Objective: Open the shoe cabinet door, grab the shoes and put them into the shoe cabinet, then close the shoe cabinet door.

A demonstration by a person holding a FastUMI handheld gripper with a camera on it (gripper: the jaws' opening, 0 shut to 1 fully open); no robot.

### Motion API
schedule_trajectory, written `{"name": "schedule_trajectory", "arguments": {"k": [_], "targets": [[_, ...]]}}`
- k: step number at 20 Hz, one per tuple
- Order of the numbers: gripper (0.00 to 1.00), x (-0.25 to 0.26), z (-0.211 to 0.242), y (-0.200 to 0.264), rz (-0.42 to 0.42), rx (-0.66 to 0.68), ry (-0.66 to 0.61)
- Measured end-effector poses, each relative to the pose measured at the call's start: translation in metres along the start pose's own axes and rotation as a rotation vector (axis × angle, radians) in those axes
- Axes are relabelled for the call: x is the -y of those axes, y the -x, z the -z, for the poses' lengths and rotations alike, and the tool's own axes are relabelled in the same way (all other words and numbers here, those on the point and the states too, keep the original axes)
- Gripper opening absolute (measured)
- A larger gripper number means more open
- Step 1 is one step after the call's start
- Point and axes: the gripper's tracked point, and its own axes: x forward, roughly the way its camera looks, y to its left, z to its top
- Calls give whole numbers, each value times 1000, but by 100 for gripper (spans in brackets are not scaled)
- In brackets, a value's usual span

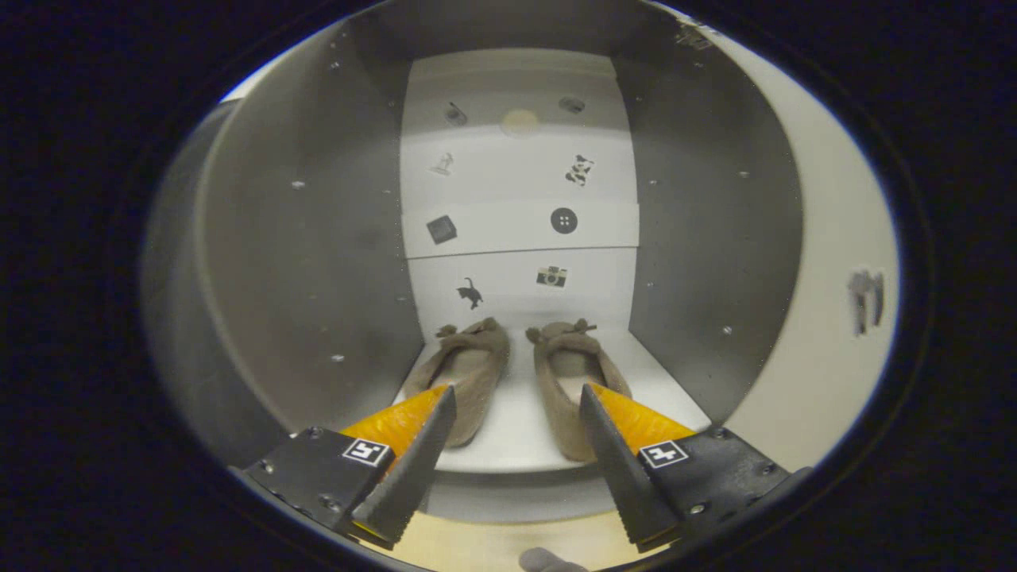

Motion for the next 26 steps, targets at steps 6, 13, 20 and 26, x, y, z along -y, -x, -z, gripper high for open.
{"name": "schedule_trajectory", "arguments": {"k": [6, 13, 20, 26], "targets": [[99, -7, 19, 145, -59, 82, -8], [99, 58, 41, 288, -38, 113, 7], [99, 202, 34, 385, 153, 174, -45], [98, 307, 10, 377, 161, 221, -72]]}}
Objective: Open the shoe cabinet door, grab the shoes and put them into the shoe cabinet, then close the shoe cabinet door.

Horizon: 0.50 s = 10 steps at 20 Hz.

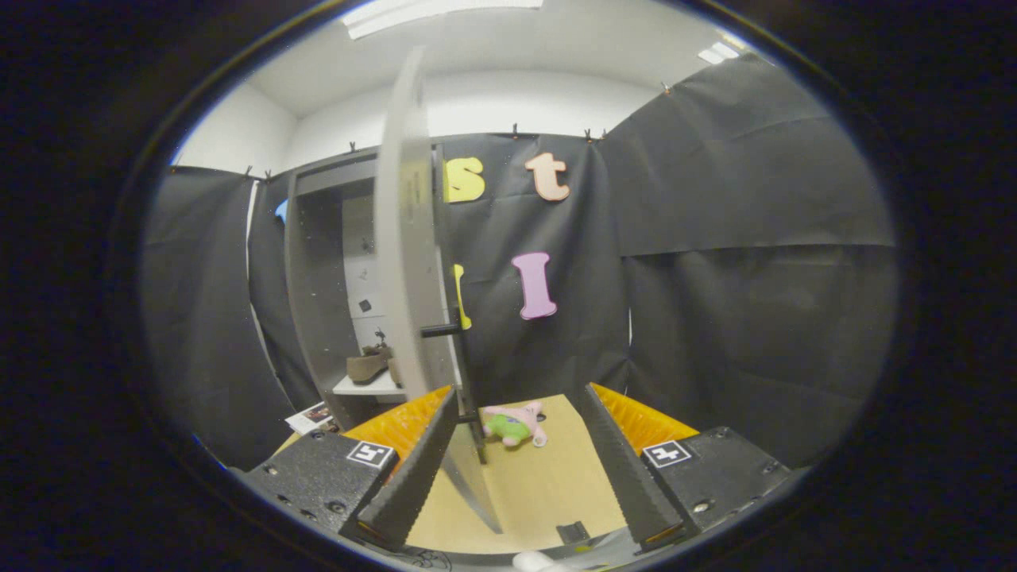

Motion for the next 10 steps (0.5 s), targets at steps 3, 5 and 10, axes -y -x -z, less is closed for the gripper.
{"name": "schedule_trajectory", "arguments": {"k": [3, 5, 10], "targets": [[99, 21, -2, -32, -70, -25, 15], [99, 19, 0, -52, -142, -41, 21], [99, -6, 11, -72, -311, -97, 54]]}}
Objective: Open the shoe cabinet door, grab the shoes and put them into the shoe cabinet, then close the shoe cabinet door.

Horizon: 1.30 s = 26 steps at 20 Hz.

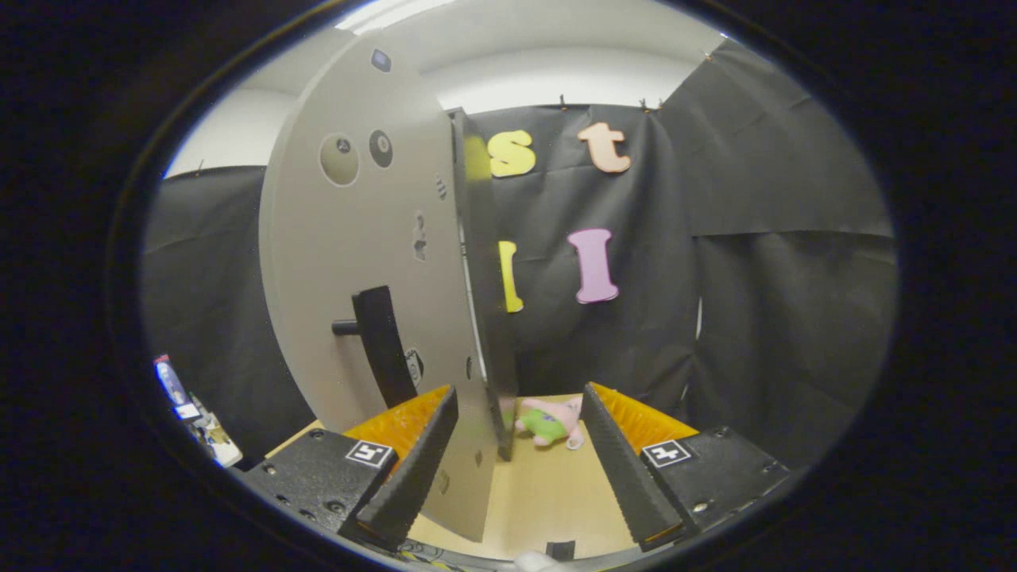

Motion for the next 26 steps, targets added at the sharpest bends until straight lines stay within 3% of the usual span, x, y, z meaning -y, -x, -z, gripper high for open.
{"name": "schedule_trajectory", "arguments": {"k": [6, 10, 22, 26], "targets": [[97, -13, -2, -5, -44, -1, 75], [96, -43, 3, -12, -90, -14, 52], [97, -189, 14, -60, -121, -4, 60], [97, -247, 15, -87, -198, -13, 35]]}}
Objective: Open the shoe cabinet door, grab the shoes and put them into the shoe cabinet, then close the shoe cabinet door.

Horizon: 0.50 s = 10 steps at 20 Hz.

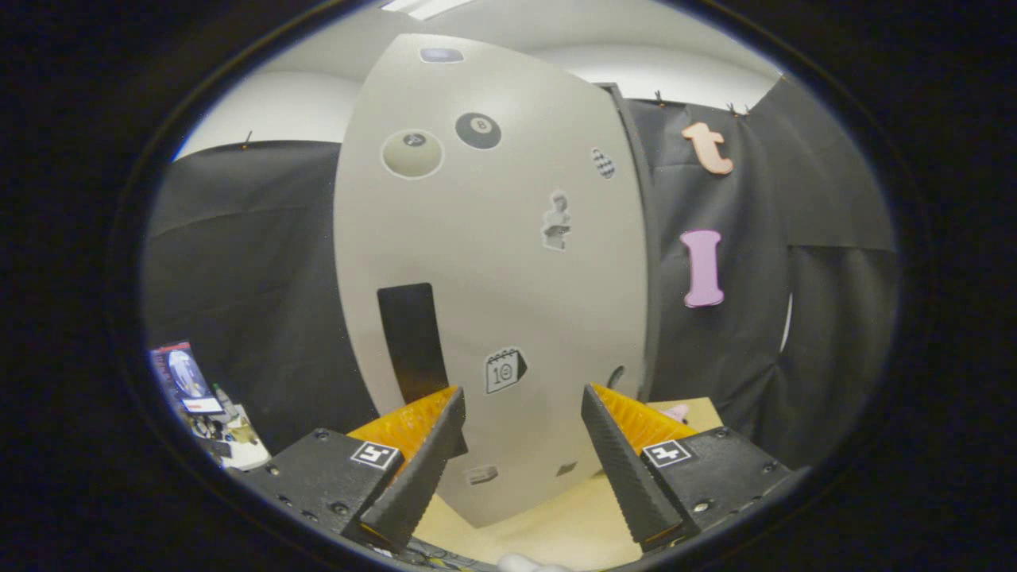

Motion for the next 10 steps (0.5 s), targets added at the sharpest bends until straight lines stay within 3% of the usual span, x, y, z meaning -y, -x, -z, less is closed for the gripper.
{"name": "schedule_trajectory", "arguments": {"k": [6, 10], "targets": [[98, -10, 0, -9, 82, 5, -17], [98, 5, -2, 0, 187, 13, -33]]}}
